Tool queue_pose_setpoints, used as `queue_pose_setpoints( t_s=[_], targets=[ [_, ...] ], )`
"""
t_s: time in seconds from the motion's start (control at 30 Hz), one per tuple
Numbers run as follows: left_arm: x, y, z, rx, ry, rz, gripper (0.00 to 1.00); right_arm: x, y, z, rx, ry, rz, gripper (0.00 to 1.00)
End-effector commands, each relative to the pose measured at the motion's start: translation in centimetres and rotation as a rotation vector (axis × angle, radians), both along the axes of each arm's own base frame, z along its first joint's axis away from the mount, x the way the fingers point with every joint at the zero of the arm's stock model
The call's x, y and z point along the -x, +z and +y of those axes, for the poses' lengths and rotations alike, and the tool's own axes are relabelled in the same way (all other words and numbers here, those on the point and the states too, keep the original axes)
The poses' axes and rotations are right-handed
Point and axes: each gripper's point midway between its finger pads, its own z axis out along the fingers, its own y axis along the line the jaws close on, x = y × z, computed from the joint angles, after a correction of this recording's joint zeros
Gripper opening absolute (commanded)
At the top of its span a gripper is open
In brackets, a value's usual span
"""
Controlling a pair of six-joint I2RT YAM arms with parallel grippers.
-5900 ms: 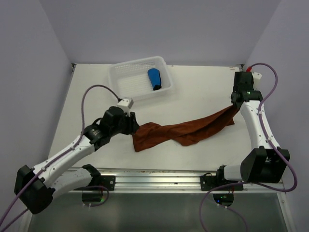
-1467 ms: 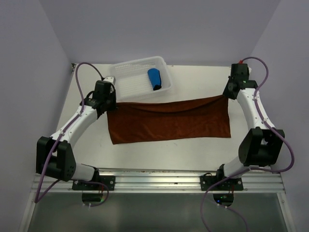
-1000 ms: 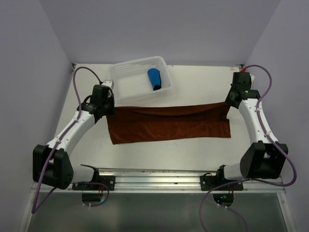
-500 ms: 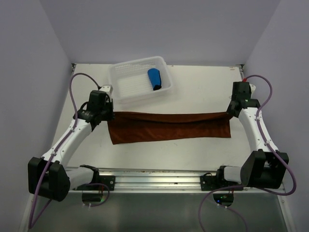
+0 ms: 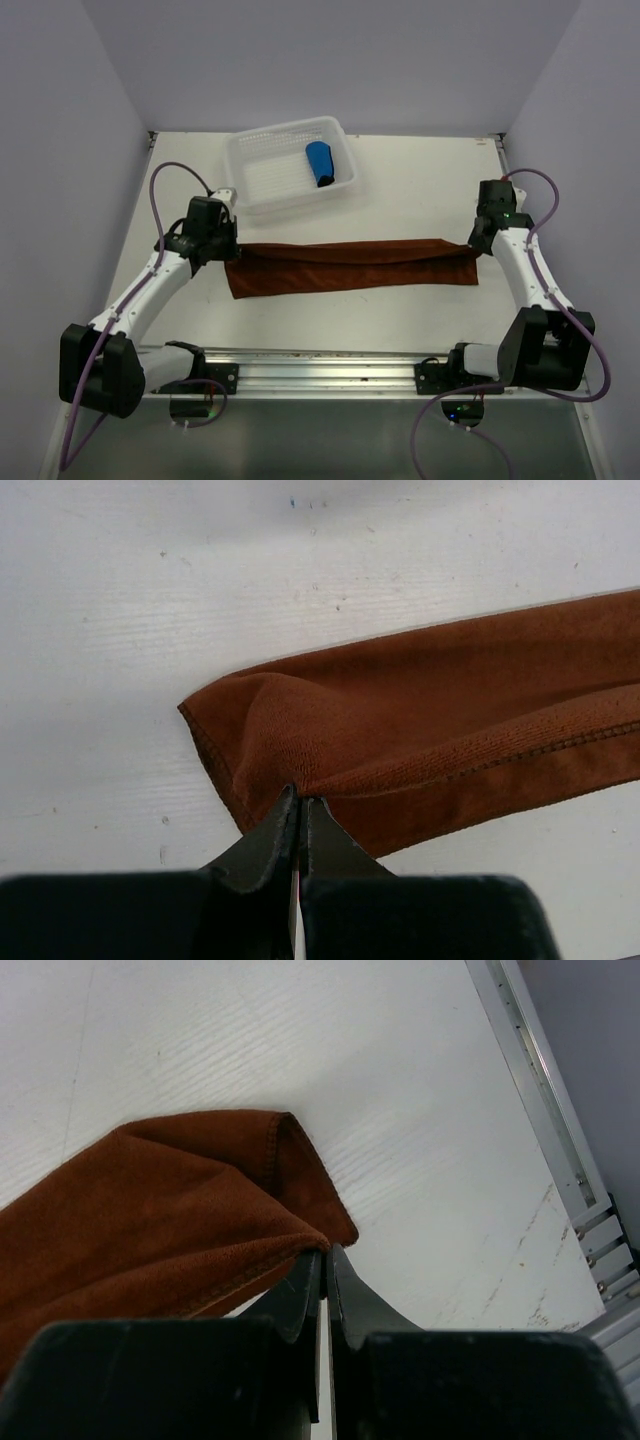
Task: Roll the towels
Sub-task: Fold the towel
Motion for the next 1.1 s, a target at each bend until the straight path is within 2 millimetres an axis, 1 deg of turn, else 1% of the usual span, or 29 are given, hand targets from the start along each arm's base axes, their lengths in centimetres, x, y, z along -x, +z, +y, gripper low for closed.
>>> queue_pose_setpoints(
  t_s=[0.0,0.17,0.27,0.3,0.37,0.4,0.47,0.5,0.53,0.57,0.6,0.63,0.67,0.7,0.73,0.8,0.83,0.87,0.9,0.93,1.07],
  targets=[
    [0.0,0.5,-0.2,0.034,0.009,-0.016,0.00,-0.5,0.1,-0.9,0.028,-0.044,-0.030,0.00],
    [0.0,0.2,-0.3,0.036,0.003,-0.004,0.00,-0.6,-0.5,-0.7,0.014,-0.045,-0.026,0.00],
    [-0.3,0.8,-0.1,0.029,0.018,-0.022,0.00,-1.5,0.1,-0.3,-0.006,-0.035,-0.068,0.00],
    [-0.7,1.3,0.0,0.028,0.028,-0.039,0.00,-2.2,0.5,-0.2,-0.013,-0.027,-0.101,0.00],
    [-1.3,2.4,0.6,0.008,0.063,-0.081,0.00,-2.8,1.2,-0.2,-0.015,-0.031,-0.136,0.00],
    [-1.9,3.4,0.7,0.012,0.074,-0.115,0.00,-3.4,1.9,-0.2,-0.015,-0.032,-0.163,0.00],
    [-2.5,4.3,1.1,-0.002,0.100,-0.147,0.00,-4.3,2.6,-0.4,-0.013,-0.034,-0.190,0.00],
    [-3.1,5.1,1.2,-0.002,0.112,-0.174,0.00,-5.2,3.5,-0.4,-0.009,-0.030,-0.217,0.00],
    [-3.4,5.5,1.6,-0.015,0.132,-0.188,0.00,-5.7,3.9,-0.5,-0.008,-0.027,-0.228,0.00],
    [-3.9,5.9,1.6,-0.018,0.139,-0.200,0.00,-6.3,3.6,-0.4,-0.017,-0.020,-0.219,0.00],
    [-4.3,6.1,1.7,-0.019,0.149,-0.207,0.00,-7.3,4.5,-0.5,-0.012,-0.014,-0.245,0.00],
    [-4.7,5.9,1.8,-0.029,0.159,-0.202,0.00,-7.8,4.5,-0.4,-0.015,-0.011,-0.247,0.00],
    [-5.1,6.2,1.8,-0.030,0.161,-0.211,0.00,-8.4,4.5,-0.5,-0.018,-0.003,-0.247,0.00],
    [-5.6,6.3,1.7,-0.026,0.163,-0.220,0.00,-9.4,4.7,-0.5,-0.018,0.001,-0.251,0.00],
    [-6.0,5.9,1.7,-0.034,0.166,-0.208,0.00,-9.9,4.5,-0.5,-0.023,0.004,-0.245,0.00],
    [-6.7,6.0,1.5,-0.038,0.161,-0.213,0.00,-11.1,4.1,-0.4,-0.029,0.020,-0.237,0.00],
    [-7.1,5.5,1.5,-0.046,0.161,-0.198,0.00,-11.5,4.2,-0.4,-0.031,0.022,-0.241,0.00],
    [-7.5,5.7,1.5,-0.051,0.157,-0.203,0.00,-11.9,4.1,-0.3,-0.032,0.029,-0.242,0.00],
    [-7.7,5.5,1.5,-0.058,0.154,-0.196,0.00,-12.6,4.0,-0.4,-0.034,0.033,-0.249,0.00],
    [-7.9,5.1,1.4,-0.064,0.150,-0.185,0.00,-12.9,4.1,-0.4,-0.033,0.037,-0.257,0.00],
    [-8.6,5.0,1.3,-0.078,0.135,-0.184,0.00,-14.2,4.8,-0.6,-0.009,0.061,-0.287,0.00]
  ],
)
